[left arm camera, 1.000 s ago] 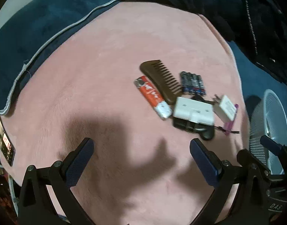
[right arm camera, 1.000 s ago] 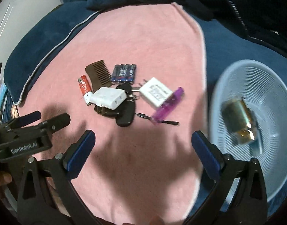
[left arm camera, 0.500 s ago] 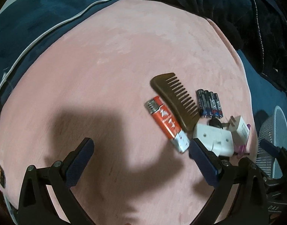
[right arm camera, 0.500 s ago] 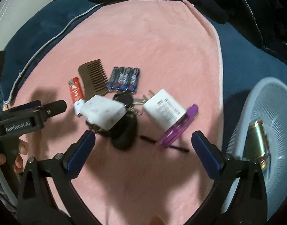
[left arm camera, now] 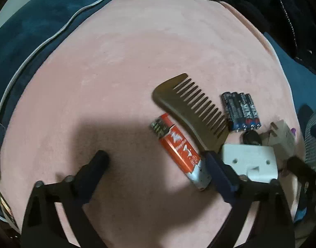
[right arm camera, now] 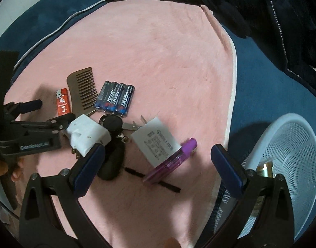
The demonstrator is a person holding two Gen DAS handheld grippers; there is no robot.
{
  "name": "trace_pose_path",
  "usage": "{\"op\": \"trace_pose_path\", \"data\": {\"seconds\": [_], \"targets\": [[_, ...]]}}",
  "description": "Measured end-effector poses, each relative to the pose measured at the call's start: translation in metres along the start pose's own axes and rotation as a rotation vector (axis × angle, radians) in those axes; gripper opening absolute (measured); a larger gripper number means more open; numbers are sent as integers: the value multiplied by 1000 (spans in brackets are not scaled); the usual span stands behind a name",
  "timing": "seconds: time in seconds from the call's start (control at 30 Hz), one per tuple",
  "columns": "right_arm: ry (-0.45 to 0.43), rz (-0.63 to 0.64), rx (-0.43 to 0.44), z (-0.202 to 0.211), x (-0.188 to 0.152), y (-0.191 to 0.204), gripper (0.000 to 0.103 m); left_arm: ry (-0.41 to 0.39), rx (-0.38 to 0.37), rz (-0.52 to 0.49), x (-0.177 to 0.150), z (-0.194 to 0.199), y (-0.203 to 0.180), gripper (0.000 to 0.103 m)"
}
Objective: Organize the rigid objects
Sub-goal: 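Grasp the red lighter with the left gripper while the right gripper grasps the white power adapter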
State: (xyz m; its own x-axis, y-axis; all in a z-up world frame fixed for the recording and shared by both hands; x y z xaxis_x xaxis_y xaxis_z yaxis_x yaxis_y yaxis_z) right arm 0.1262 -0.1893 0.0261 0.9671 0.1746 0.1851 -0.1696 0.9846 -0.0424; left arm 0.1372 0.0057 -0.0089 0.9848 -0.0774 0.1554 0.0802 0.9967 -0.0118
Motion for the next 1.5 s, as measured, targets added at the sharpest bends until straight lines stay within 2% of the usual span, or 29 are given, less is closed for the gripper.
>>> {"op": "trace_pose_path", "data": {"seconds": [0.07,0.1,0.3,0.47,0.5,0.53,0.57,0.7,0.8,0.83,0.87,0.93,0.97,1.03,1.13,1.2,1.27,1.4,1.5], "targets": [[19,18,-5,-1,3,-4,103,4,12,6,-1,4,7,76],[25,27,-8,-2,5,-6,103,3,5,11,-1,6,11,74],[84,111,-16,-14,11,-9,101,-14,-93,36,-6,7,27,74],[112,202,-20,-25,15,2,79,-37,-149,72,-8,9,41,73],[119,213,-19,-30,19,0,71,-39,-154,78,-9,10,44,73],[135,223,-15,-34,19,2,55,-44,-160,87,-9,11,46,72],[143,218,-12,-35,18,1,50,-50,-162,90,-10,11,47,72],[122,171,49,-25,15,-4,45,-77,-144,68,-10,16,41,64],[127,147,64,-23,11,-8,44,-73,-86,27,-4,8,24,59],[129,142,64,-23,11,-10,44,-72,-59,9,-2,6,21,46],[134,137,63,-24,11,-11,44,-76,-47,-6,-2,4,17,38],[147,133,61,-26,12,-14,45,-87,-36,-38,-2,5,11,26],[157,134,62,-26,13,-15,46,-87,-40,-44,-2,5,10,24],[187,135,65,-33,17,-20,46,-83,-72,-30,-3,4,14,23],[182,114,71,-26,19,-30,42,-56,-219,45,-5,8,30,22],[150,107,74,-18,18,-35,40,-52,-275,77,-8,14,41,21],[119,97,91,-6,16,-40,40,-48,-293,85,-12,17,48,21],[127,90,111,-3,8,-49,40,-25,-288,94,-11,9,52,20],[128,69,113,-16,24,-68,40,-33,-241,74,-7,6,45,20]]}}
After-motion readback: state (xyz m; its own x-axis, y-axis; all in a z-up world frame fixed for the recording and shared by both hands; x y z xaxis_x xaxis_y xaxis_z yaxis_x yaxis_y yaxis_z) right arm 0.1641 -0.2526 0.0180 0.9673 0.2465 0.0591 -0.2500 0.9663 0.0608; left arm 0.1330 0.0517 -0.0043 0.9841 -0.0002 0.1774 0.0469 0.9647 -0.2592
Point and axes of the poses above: each gripper's, at about its wrist camera, not at the fingertips, and z roughly against the way its jaws point, y to its left, x to its top, the point moved 3 cm from there along -z, roughly the way its jaws point, and after that the axes turned 8 degrees about y, right-handed, at the moved point
